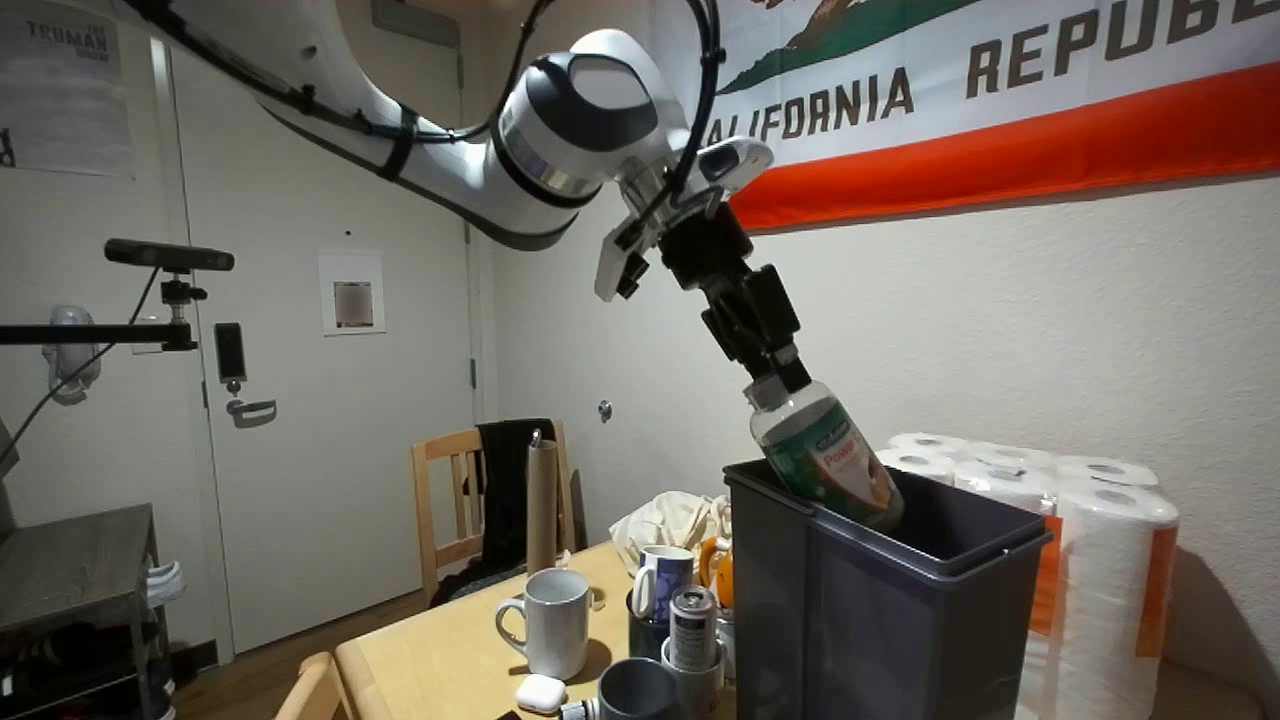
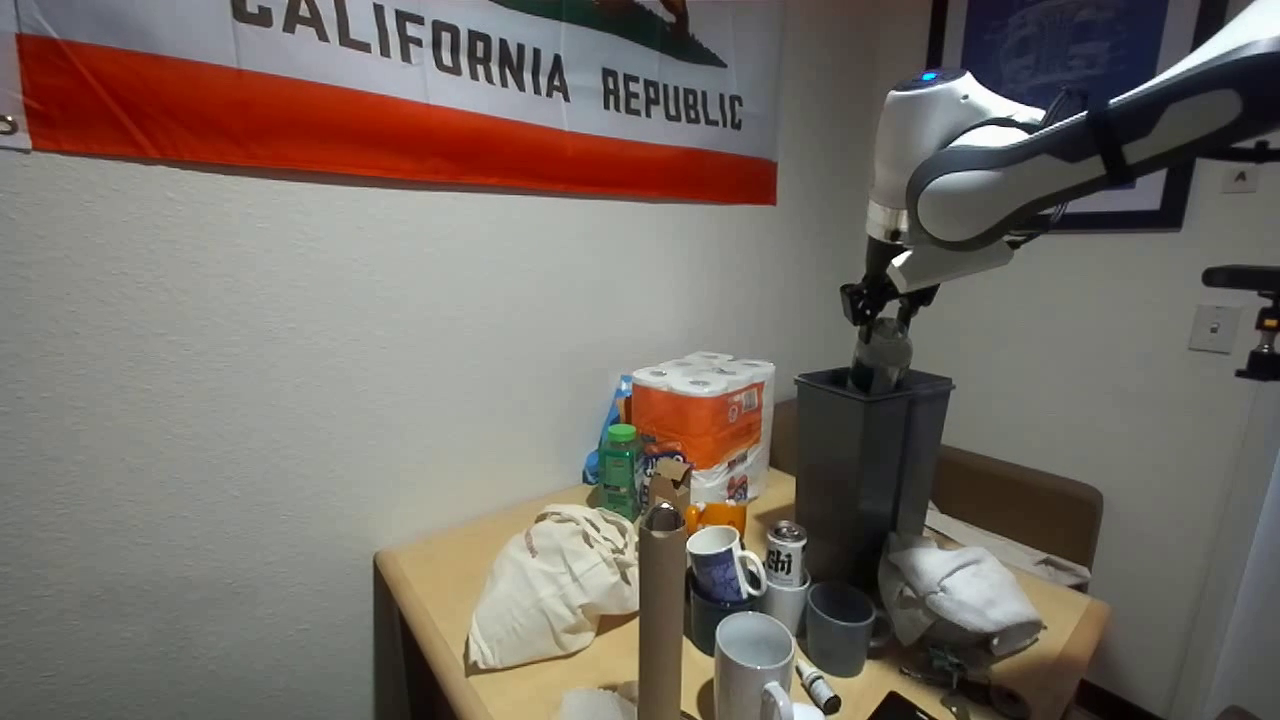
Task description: Pick the bottle on the left and throw it in the landfill bin
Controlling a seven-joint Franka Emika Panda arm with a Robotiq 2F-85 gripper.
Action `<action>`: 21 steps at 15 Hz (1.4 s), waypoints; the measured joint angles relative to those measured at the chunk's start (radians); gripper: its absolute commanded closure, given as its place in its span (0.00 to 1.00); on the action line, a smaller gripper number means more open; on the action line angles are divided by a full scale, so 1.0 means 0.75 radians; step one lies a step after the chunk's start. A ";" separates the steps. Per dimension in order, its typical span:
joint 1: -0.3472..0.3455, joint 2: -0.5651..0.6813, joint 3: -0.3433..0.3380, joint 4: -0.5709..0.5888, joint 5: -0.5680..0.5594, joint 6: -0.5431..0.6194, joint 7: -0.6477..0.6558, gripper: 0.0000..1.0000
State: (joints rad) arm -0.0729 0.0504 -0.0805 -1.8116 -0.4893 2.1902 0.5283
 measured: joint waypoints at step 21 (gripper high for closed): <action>0.239 0.017 0.184 0.003 0.115 -0.184 -0.128 0.00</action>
State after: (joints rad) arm 0.1065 0.0635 0.0572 -1.8097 -0.4028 2.0525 0.4323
